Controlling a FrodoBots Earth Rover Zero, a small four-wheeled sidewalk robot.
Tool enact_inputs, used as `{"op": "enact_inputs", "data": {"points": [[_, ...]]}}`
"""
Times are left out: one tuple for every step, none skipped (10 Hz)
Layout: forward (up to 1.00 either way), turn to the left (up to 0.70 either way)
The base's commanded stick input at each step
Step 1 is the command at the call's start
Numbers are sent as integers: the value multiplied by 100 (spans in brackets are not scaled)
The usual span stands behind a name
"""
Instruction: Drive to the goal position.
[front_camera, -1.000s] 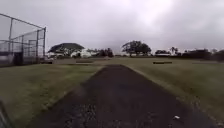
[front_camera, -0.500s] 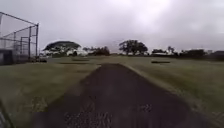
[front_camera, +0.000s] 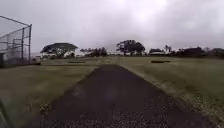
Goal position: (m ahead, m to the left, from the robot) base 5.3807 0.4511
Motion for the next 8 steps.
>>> {"op": "enact_inputs", "data": {"points": [[100,0],[100,0],[100,0],[100,0],[100,0],[100,0],[100,0],[100,0]]}}
